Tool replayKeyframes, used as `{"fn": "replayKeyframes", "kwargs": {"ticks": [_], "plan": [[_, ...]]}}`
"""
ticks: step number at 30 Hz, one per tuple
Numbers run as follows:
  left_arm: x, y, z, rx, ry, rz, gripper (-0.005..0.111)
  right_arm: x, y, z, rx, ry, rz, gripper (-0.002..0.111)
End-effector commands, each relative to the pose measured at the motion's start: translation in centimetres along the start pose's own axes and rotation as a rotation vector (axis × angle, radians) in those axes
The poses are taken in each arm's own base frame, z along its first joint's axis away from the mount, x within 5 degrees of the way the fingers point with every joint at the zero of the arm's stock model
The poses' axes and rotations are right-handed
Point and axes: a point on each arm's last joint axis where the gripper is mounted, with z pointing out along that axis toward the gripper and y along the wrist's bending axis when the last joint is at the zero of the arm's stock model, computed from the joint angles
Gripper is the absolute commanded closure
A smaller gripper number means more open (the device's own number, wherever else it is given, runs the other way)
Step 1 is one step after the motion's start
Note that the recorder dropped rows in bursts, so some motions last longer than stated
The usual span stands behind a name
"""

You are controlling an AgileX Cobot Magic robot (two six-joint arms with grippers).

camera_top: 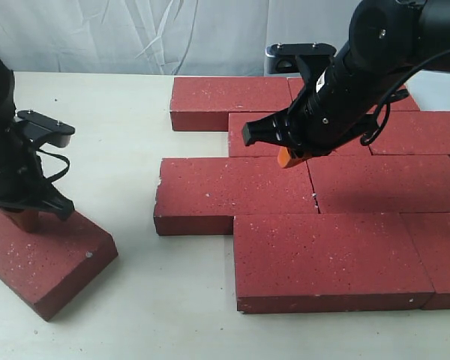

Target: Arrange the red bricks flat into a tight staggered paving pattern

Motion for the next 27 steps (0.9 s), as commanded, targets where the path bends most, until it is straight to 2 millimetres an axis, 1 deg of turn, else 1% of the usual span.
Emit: {"fn": "replayKeyframes", "kwargs": {"ticks": [1, 8, 17, 23, 25, 27], "plan": [[-1.7, 0.4, 1.0, -0.054, -0.149, 0.038, 0.107, 0.0, -0.2, -0.5, 0.004, -0.011, -0.008, 0.109], [-2.9, 0.5, 0.8, -0.061, -0.284, 0.008, 0.107, 0.0, -0.2, -0.5, 0.007, -0.011, -0.011, 0.109], [-4.1, 1.4, 0.4, -0.038, -0.443, -0.178, 0.107, 0.0, -0.2, -0.5, 0.011, -0.011, -0.015, 0.109], [-4.6, 1.6, 0.9, 0.022, -0.486, -0.307, 0.107, -0.1, -0.2, -0.5, 0.011, -0.019, -0.016, 0.109], [-4.7, 1.6, 1.3, 0.032, -0.477, -0.321, 0.107, -0.1, -0.2, -0.5, 0.011, -0.023, -0.016, 0.109], [-4.8, 1.6, 1.0, 0.029, -0.476, -0.315, 0.107, -0.1, -0.2, -0.5, 0.01, -0.027, -0.016, 0.109]]}}
